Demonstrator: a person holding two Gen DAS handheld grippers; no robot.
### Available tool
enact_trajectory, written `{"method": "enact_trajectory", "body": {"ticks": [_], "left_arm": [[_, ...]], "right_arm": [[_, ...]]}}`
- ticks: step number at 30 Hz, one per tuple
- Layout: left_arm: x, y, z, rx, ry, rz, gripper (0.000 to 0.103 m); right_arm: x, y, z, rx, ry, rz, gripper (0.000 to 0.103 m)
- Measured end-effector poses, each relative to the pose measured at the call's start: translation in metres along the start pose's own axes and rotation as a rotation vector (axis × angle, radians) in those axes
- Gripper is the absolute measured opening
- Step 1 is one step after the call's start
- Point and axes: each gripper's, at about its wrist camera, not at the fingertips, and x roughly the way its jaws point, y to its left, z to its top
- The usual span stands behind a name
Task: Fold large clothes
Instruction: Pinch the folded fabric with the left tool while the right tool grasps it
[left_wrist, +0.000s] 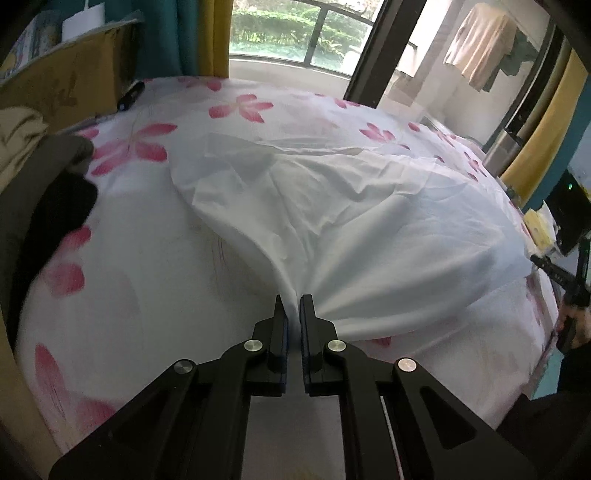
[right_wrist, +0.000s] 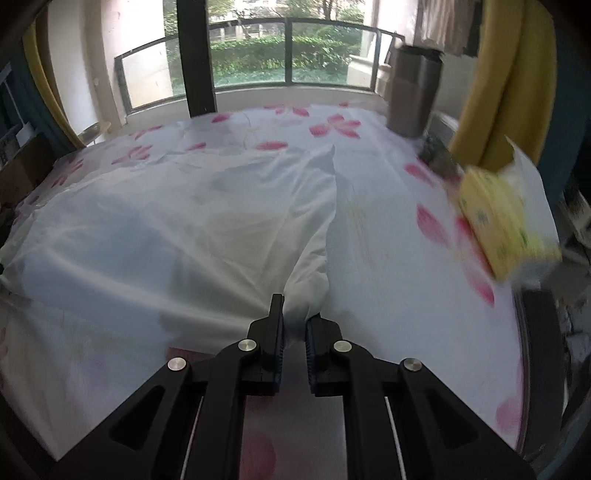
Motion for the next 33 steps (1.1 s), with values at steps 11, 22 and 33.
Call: {"method": "enact_trajectory", "body": {"ticks": [11,22,33], "left_arm": [[-0.028,-0.009,0.019,-0.019,-0.088,0.075,0.036],[0.013,-0.051,0.084,0.114,-0.053,0.012,0.038],[0.099,-0.061,0.119,0.093,0.106,-0.073,0.038]], "right_arm": [[-0.022,-0.012,-0.005,0.082,-0.049,-0.038,0.034],[-0.044,-0.010,0.029,0.087,-0.227,-0.021,0.075],[0.000,0.030,0.059,0.070,-0.230,0.111,0.075]]}}
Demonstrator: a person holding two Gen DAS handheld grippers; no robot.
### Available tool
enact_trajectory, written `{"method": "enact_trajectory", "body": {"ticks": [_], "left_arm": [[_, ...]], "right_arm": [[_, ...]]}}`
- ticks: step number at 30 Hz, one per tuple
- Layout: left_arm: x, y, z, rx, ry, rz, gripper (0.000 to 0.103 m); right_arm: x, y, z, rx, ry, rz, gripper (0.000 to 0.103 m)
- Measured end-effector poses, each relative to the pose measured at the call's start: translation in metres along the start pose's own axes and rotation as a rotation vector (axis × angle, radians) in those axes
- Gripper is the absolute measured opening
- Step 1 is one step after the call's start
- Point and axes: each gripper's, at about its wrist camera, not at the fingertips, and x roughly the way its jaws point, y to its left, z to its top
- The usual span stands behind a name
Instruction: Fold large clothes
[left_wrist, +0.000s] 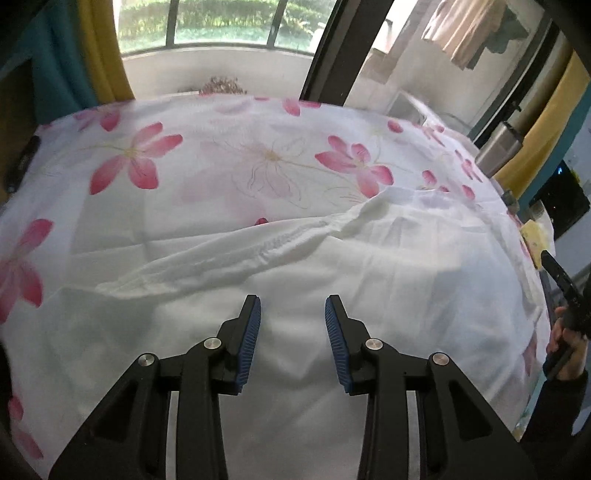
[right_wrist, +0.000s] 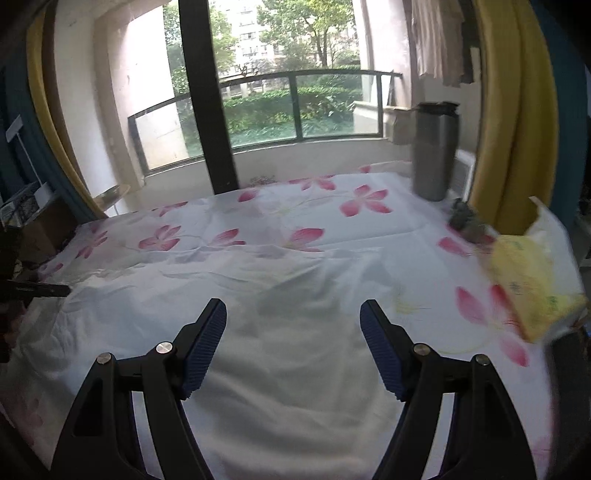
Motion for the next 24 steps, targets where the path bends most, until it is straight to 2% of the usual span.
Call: {"method": "enact_trajectory", "body": {"ticks": [3,7,10,13,18,22,24], "left_arm": [[0.014,0.002,0.009,0.011,0.018,0.000,0.039],[0.021,0.006,0.021,0.023,0.006,-0.016,0.039],[0.026,0.012,0.032,0.019,-0.012,0.012,0.040],[0.030,0.020,0.043,0.008,-0.035,0.006,0.040],[0.031,0.037,0.055,-0.021,-0.061,0.053,0.040],[0.018,0.044,0.056,-0.016,-0.092,0.157,0.040],[0.003,0.047,0.053,-0.014,-0.117,0.149,0.040]], "right_arm": [[0.013,0.009,0.003,-0.016,0.022,0.022,0.075],[0.026,0.017,0.008,-0.046,0.049,0.043,0.075],[0.030,0.021,0.010,-0.052,0.056,0.057,0.075],[0.035,0.026,0.011,-0.073,0.070,0.062,0.075],[0.049,0.033,0.012,-0.088,0.104,0.058,0.075],[0.063,0.030,0.013,-0.071,0.157,0.027,0.075],[0.065,0.029,0.014,-0.067,0.169,0.027,0.075]]}}
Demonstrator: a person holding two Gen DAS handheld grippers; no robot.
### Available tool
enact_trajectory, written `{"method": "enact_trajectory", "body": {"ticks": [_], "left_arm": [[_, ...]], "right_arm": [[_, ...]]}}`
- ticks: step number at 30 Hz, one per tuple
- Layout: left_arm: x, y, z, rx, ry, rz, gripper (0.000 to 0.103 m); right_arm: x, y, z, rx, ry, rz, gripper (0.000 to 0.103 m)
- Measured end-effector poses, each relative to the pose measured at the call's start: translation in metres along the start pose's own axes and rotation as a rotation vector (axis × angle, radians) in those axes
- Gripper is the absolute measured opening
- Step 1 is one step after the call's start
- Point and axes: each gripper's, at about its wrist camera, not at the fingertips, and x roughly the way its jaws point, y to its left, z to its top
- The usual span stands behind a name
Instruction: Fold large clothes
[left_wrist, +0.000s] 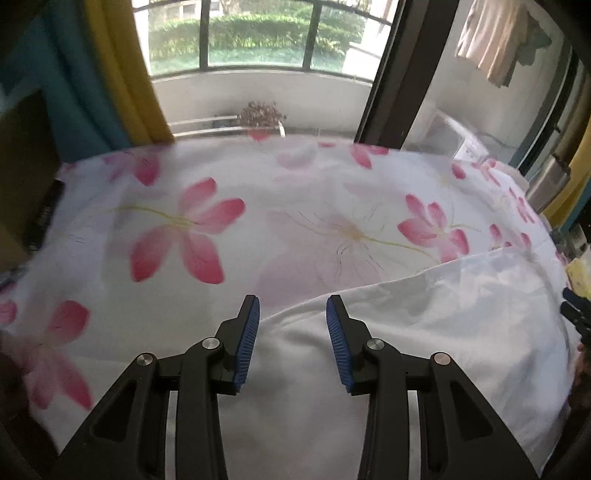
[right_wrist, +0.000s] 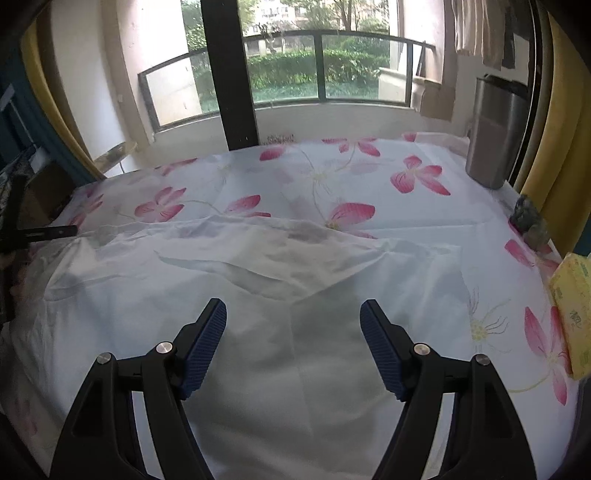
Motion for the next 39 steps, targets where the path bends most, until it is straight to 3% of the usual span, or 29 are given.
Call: {"method": "enact_trajectory", "body": {"ticks": [4,7,11,13,16,17,22,27,29,31,33,39], "left_arm": [[-0.030,0.000,-0.010,0.045,-0.013,-0.050,0.040],[-0.030,-0.001,-0.023,0.077,0.043,-0.069,0.040],[-0.007,0.018,-0.038,0.036,0.108,0.020,0.040],[-0.008,0.028,-0.037,0.002,0.077,0.024,0.040],[-0.008,0.034,-0.031,-0.028,0.062,0.126,0.040],[-0.009,0.034,-0.031,-0.035,0.057,0.128,0.040],[-0.017,0.007,-0.028,-0.002,0.020,0.053,0.040],[-0.008,-0.027,-0.036,0.042,0.065,0.001,0.040],[0.000,-0.031,-0.044,0.050,0.094,0.023,0.040],[0.001,-0.033,-0.048,0.067,0.073,0.052,0.040],[0.001,-0.034,-0.053,0.100,0.041,0.134,0.040],[-0.010,-0.021,-0.060,0.041,0.023,0.159,0.041]], "right_arm": [[-0.001,0.001,0.003,-0.013,-0.001,-0.004,0.075],[0.000,0.001,0.004,-0.016,0.003,-0.010,0.075],[0.006,-0.002,0.005,-0.013,0.025,-0.028,0.075],[0.012,-0.010,0.002,0.008,0.050,-0.035,0.075],[0.021,-0.024,-0.002,0.056,0.104,-0.050,0.075],[0.019,-0.026,-0.001,0.055,0.101,-0.054,0.075],[0.011,-0.033,0.012,-0.009,0.103,-0.047,0.075],[0.027,-0.055,0.021,-0.013,0.133,-0.088,0.075],[0.038,-0.065,0.019,0.002,0.174,-0.115,0.075],[0.038,-0.069,0.019,-0.009,0.163,-0.154,0.075],[0.036,-0.074,0.019,0.008,0.156,-0.190,0.075],[0.022,-0.098,0.010,0.097,0.134,-0.281,0.075]]}}
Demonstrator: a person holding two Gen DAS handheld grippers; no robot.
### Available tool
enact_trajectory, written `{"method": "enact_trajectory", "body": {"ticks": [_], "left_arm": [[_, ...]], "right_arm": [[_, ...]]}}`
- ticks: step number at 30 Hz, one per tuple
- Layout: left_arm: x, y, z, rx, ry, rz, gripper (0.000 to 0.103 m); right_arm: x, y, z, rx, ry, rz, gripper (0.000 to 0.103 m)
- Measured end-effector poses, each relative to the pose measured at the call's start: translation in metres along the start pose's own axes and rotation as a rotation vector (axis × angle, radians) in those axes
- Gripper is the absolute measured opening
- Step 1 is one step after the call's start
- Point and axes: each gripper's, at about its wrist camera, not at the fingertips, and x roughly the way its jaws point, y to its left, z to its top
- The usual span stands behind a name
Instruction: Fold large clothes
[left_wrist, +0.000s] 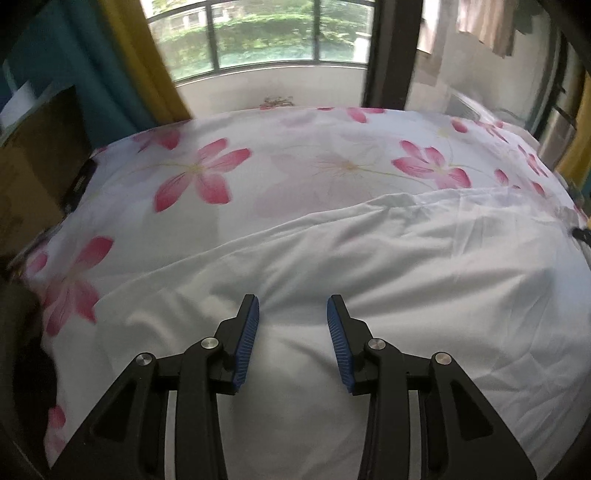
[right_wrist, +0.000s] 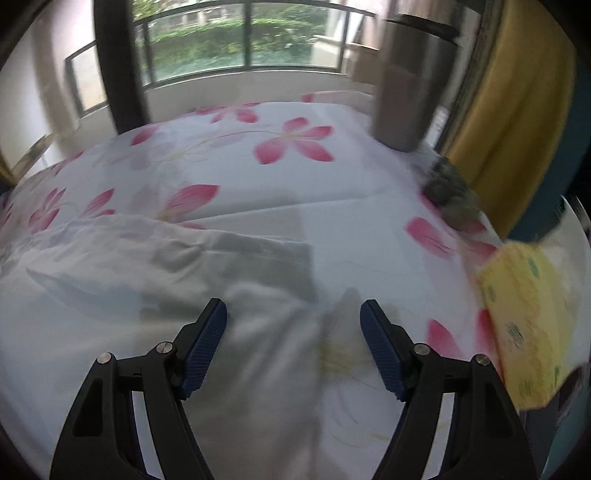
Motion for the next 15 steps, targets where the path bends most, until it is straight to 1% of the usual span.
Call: {"method": "enact_trajectory", "body": {"ticks": [2,4,8,10,15], "left_arm": [[-0.006,0.008,-0.005,-0.024,-0.003,0.025,0.041],[-0.011,0.012,-0.011,-0.026,-0.017,0.086,0.041],[-0.028,0.019,-0.025,-0.067,-0.042,0.079,0.041],[-0.036,0.020,-0.031,-0.074,-0.056,0.077,0.041],[-0.045,0.023,-0.050,-0.080,-0.046,0.077,0.041]], "right_arm": [[-0.006,-0.003,-0.002,0.010,0.000,-0.009,0.075],[-0.016,-0.006,-0.003,0.018,-0.009,0.003,0.075],[-0.035,-0.003,-0.005,0.012,-0.041,0.024,0.075],[-0.046,0.001,-0.006,0.010,-0.061,0.056,0.075],[-0.063,0.017,-0.014,-0.003,-0.088,0.123,0.075]]}}
